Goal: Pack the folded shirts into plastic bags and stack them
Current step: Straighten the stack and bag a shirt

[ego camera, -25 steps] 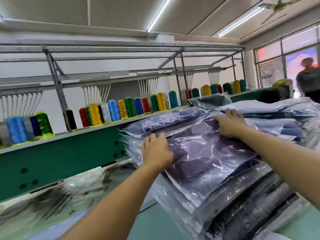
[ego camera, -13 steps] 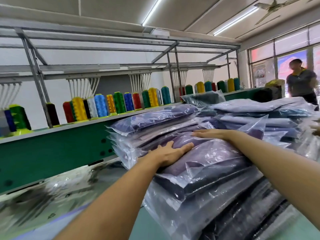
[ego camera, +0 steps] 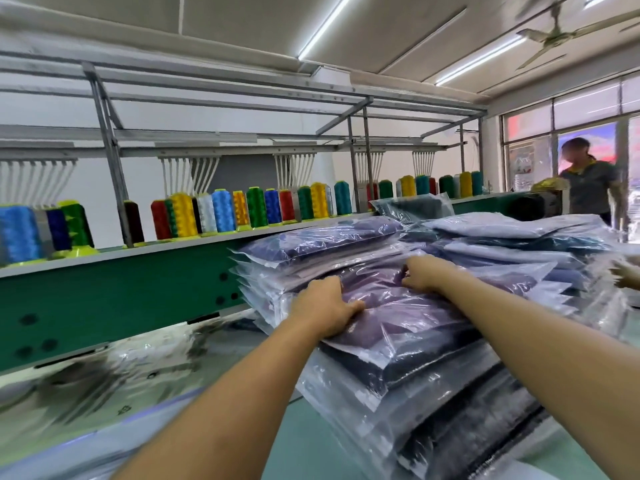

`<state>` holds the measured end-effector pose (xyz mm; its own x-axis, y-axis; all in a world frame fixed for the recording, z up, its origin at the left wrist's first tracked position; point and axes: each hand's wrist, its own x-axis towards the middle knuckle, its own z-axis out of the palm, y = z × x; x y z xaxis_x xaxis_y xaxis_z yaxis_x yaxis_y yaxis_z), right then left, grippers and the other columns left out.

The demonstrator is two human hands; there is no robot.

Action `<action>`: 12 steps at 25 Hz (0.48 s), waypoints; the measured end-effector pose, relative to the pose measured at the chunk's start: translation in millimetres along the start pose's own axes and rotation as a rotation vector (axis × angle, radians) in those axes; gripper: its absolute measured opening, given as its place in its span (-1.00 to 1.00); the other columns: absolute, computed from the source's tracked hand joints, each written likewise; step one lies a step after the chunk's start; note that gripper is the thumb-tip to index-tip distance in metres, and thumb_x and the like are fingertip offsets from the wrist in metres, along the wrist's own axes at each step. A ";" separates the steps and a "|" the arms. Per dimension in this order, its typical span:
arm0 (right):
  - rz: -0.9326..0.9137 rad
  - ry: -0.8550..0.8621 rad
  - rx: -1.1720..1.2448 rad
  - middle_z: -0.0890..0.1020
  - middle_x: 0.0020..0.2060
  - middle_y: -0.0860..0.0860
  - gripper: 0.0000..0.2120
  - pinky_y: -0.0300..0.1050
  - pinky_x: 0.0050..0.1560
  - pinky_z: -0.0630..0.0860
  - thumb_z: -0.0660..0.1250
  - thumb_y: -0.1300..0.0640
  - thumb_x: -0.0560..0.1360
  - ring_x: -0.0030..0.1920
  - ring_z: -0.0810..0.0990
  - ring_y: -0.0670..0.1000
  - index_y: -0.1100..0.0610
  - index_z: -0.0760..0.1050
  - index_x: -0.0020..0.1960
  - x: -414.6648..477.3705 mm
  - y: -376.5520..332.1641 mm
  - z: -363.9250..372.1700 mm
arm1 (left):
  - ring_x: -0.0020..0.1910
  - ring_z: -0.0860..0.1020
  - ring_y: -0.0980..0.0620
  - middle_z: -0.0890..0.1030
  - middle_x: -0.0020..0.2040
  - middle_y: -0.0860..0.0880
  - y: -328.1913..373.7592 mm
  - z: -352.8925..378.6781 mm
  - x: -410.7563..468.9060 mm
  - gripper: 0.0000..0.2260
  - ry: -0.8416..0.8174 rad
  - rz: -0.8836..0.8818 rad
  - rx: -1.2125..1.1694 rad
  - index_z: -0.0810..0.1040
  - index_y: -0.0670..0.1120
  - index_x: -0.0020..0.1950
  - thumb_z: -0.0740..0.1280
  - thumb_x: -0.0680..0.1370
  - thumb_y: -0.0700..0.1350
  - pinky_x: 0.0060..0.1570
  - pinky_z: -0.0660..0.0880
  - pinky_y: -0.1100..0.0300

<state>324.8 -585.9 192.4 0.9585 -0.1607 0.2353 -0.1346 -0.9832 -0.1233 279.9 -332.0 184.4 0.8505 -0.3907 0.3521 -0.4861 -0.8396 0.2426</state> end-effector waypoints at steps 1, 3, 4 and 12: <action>0.010 0.085 0.005 0.61 0.24 0.11 -0.66 0.07 0.24 0.53 0.28 -0.06 0.58 0.20 0.58 0.17 0.05 0.55 0.30 -10.3 -11.7 -4.6 | 0.07 0.56 -0.10 0.61 0.11 -0.05 -3.0 -5.0 -7.8 -0.58 0.043 0.004 0.026 0.49 -0.05 0.17 0.35 0.56 0.26 0.08 0.55 -0.06; -0.030 0.196 0.062 0.66 0.11 0.07 -0.78 0.07 0.15 0.58 0.30 0.00 0.56 0.08 0.62 0.13 0.04 0.56 0.16 -32.4 -41.5 -14.9 | 0.11 0.57 -0.10 0.60 0.16 -0.03 -11.0 -15.1 -25.0 -0.63 0.111 0.011 0.037 0.48 -0.03 0.22 0.34 0.58 0.21 0.09 0.55 -0.07; -0.068 0.230 0.098 0.67 0.04 0.05 -0.84 0.07 0.09 0.60 0.30 0.05 0.54 0.02 0.63 0.11 0.03 0.55 0.09 -42.2 -58.6 -19.1 | 0.11 0.57 -0.11 0.60 0.17 -0.03 -16.4 -19.7 -33.4 -0.65 0.136 0.008 0.036 0.49 -0.03 0.23 0.33 0.59 0.18 0.09 0.56 -0.06; -0.432 0.278 0.341 0.53 -0.33 -0.07 -0.83 -0.10 -0.34 0.33 0.31 0.18 0.41 -0.26 0.49 0.02 0.03 0.35 -0.30 -133.1 -249.6 -17.3 | 0.14 0.58 -0.15 0.63 0.17 -0.04 -107.1 -76.9 -139.0 -0.76 0.280 -0.198 0.047 0.52 0.00 0.18 0.31 0.57 0.06 0.13 0.53 -0.06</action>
<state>226.4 -320.6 208.5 0.8013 0.1840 0.5693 0.3831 -0.8887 -0.2519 198.3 -158.7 179.0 0.8361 -0.1055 0.5383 -0.3020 -0.9078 0.2911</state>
